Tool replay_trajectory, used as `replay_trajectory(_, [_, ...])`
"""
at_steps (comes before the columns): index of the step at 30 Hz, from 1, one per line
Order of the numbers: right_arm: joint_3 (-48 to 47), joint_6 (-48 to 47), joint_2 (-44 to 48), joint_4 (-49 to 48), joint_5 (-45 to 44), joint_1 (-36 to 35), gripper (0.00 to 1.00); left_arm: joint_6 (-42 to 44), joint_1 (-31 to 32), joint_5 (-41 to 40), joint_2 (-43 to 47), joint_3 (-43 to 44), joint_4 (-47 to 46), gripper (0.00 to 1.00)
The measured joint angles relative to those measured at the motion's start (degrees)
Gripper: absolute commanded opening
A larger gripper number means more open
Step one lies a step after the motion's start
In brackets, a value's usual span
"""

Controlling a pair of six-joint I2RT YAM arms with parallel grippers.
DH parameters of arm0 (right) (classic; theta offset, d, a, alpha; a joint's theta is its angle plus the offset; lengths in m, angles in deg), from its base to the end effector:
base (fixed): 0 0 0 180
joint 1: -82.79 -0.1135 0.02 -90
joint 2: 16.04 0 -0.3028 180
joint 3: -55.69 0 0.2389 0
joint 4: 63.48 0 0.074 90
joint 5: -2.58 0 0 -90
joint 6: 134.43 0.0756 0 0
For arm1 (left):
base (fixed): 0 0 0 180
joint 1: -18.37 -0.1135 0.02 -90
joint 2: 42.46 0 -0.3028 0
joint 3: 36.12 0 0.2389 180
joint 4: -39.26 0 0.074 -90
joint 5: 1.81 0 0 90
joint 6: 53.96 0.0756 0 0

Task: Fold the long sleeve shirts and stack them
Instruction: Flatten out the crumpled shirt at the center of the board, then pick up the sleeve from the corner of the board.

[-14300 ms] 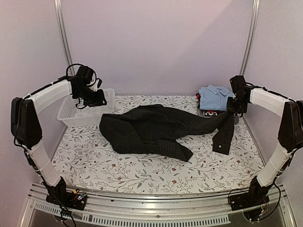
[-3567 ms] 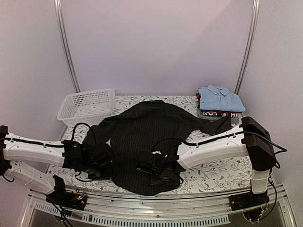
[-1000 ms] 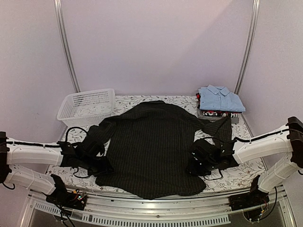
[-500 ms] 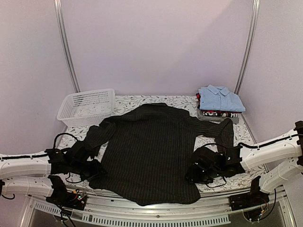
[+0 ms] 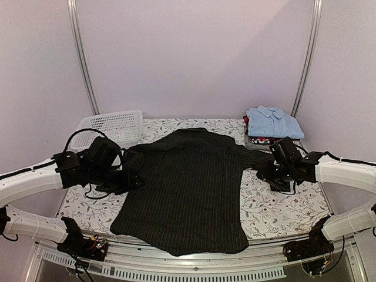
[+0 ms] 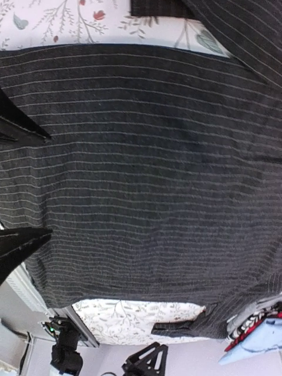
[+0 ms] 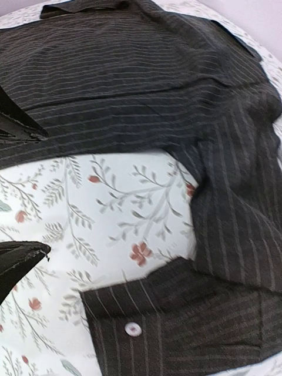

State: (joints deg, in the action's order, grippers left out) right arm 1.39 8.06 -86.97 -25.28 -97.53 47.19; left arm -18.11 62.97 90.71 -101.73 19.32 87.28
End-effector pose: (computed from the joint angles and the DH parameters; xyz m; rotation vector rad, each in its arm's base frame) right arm 0.1992 0.1263 0.2100 0.4457 2.5147 0.4002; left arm 0.1372 -0.1400 0.2402 -0.2002 2.6380 -0.7322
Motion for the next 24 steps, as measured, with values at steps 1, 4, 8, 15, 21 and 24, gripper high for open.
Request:
replay_trajectory(1, [-0.04,-1.01,0.24,-0.04,-0.22,2.03,0.56,1.36,0.0,0.15,-1.09,1.68,-0.44,0.47])
replay_trajectory(4, [0.02,-3.37,1.33,-0.07,-0.52,8.44,0.56,4.98,0.0,0.72,-4.39,5.6,-1.38,0.47])
replay_trajectory(8, [1.7,-5.22,3.45,-0.83,-0.52,15.19,0.54,9.29,-0.02,1.44,-9.03,10.45,-2.71,0.47])
replay_trajectory(15, [7.15,-5.9,3.67,-3.17,-0.7,21.07,0.52,17.14,-0.66,4.55,-18.25,21.03,-5.9,0.47])
replay_trajectory(21, [13.2,-4.76,3.32,-6.05,-0.72,21.97,0.52,21.81,-1.95,7.78,-23.34,27.21,-8.41,0.47])
replay_trajectory(24, [15.39,-3.82,3.06,-7.26,-0.72,22.82,0.52,23.19,-2.69,9.73,-24.81,28.55,-9.73,0.47])
